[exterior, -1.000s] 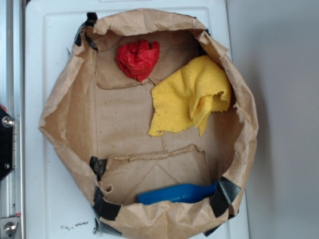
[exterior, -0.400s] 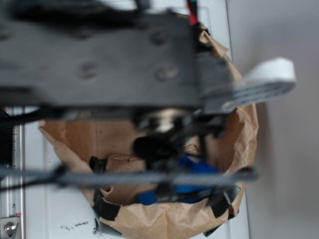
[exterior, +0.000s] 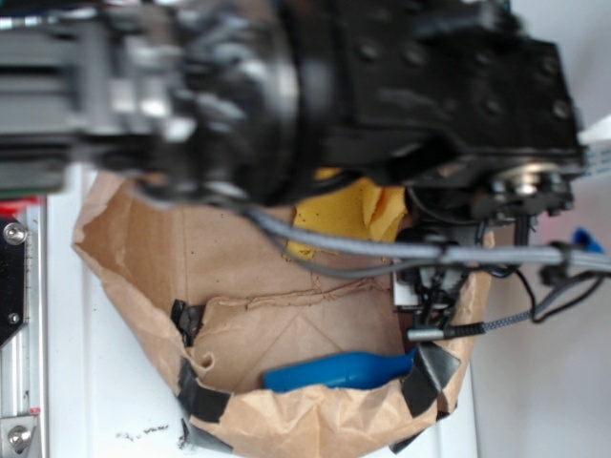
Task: Grab the yellow cloth.
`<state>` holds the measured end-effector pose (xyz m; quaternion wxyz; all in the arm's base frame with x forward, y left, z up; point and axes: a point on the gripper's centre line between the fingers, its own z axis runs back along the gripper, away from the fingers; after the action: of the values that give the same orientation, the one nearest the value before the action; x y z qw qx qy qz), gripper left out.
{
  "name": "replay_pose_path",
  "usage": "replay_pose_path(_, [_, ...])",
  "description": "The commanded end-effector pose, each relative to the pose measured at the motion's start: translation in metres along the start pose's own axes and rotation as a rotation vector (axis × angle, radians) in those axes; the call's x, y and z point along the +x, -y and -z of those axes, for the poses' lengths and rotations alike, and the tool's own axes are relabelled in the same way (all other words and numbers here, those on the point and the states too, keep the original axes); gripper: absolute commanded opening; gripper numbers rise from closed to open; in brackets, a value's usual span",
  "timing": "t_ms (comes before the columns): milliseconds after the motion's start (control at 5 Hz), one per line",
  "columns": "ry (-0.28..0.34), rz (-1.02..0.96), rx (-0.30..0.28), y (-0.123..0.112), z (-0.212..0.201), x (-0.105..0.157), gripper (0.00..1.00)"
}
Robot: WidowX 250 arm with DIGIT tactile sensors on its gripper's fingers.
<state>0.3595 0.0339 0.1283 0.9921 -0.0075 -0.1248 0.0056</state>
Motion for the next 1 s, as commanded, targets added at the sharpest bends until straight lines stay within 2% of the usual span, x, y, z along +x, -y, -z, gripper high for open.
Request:
replay_pose_path(0, [0.068,-0.005,0.014,-0.005,-0.024,0.015,1.00])
replay_pose_path(200, [0.068,-0.005,0.014,-0.005,-0.024,0.015,1.00])
replay_pose_path(400, [0.061,0.024,-0.033,-0.016,-0.033,-0.013,1.00])
replay_pose_path(600, [0.051,0.073,-0.016,-0.023,-0.025,-0.032,1.00])
replay_pose_path(800, [0.074,0.094,0.017,-0.027,-0.020,-0.038,1.00])
